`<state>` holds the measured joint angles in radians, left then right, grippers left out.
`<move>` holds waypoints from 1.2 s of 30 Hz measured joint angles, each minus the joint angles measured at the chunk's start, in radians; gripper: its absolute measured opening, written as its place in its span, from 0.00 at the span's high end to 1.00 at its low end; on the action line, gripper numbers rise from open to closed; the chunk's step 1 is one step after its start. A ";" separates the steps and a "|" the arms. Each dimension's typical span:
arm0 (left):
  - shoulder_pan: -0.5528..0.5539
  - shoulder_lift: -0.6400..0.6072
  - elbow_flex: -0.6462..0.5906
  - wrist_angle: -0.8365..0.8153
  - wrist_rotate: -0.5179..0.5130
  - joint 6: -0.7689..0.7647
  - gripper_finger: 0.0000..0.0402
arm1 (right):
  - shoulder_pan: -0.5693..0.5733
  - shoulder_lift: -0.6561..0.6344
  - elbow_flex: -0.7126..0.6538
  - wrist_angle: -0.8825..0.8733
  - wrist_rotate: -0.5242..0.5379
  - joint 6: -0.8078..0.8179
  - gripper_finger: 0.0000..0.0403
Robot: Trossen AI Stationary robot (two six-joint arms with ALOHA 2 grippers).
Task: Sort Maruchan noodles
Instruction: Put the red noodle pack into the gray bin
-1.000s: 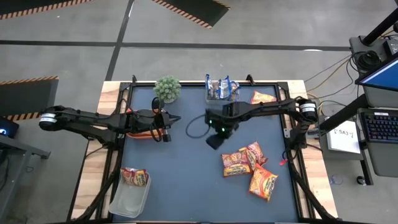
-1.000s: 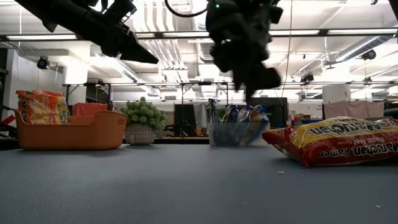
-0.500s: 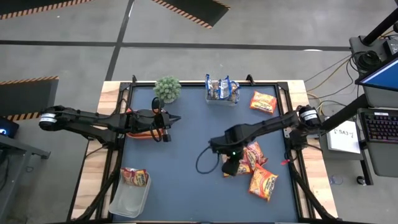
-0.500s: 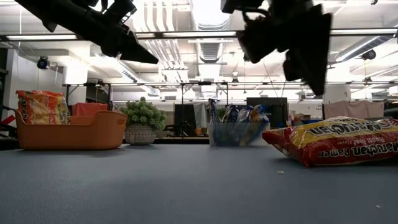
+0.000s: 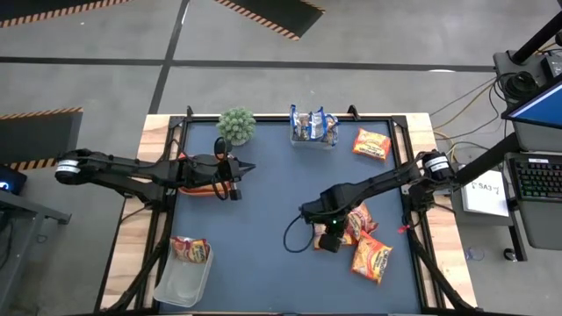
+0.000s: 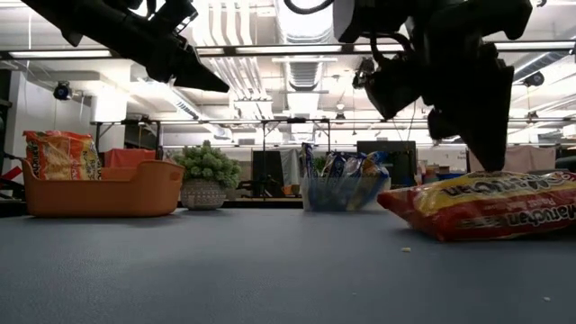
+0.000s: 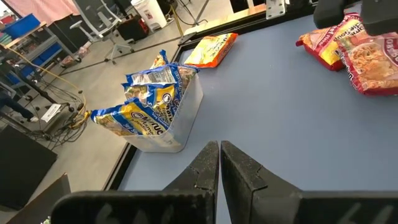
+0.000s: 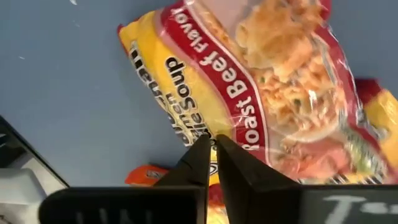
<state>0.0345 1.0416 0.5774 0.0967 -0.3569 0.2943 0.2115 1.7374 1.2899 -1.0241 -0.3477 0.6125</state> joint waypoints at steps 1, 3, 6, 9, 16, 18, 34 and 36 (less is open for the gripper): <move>0.000 0.000 0.000 0.000 0.000 0.000 1.00 | 0.000 0.000 -0.003 0.018 0.001 -0.002 0.97; 0.000 0.000 0.000 0.000 0.000 0.000 1.00 | 0.000 0.000 -0.008 0.064 0.017 -0.007 0.97; 0.000 0.000 0.000 0.001 0.000 0.000 1.00 | 0.000 0.000 -0.014 0.202 0.082 -0.016 0.98; 0.000 0.000 0.000 0.009 0.000 -0.001 1.00 | -0.003 0.000 -0.016 0.352 0.291 -0.020 0.98; 0.000 0.000 0.000 0.016 0.000 -0.041 1.00 | -0.014 -0.028 0.010 0.364 0.428 -0.085 0.98; 0.000 0.000 0.000 0.016 0.006 -0.061 1.00 | -0.015 -0.040 0.011 0.351 0.419 -0.088 0.98; -0.025 0.145 0.000 0.036 0.195 -0.365 1.00 | -0.018 -0.205 -0.385 0.805 0.530 -0.140 0.98; -0.039 0.191 0.000 0.061 0.211 -0.391 1.00 | -0.018 -0.219 -0.445 0.896 0.542 -0.120 0.98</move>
<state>-0.0040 1.2324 0.5770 0.1573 -0.1460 -0.0969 0.1932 1.5180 0.8447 -0.1278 0.1943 0.4921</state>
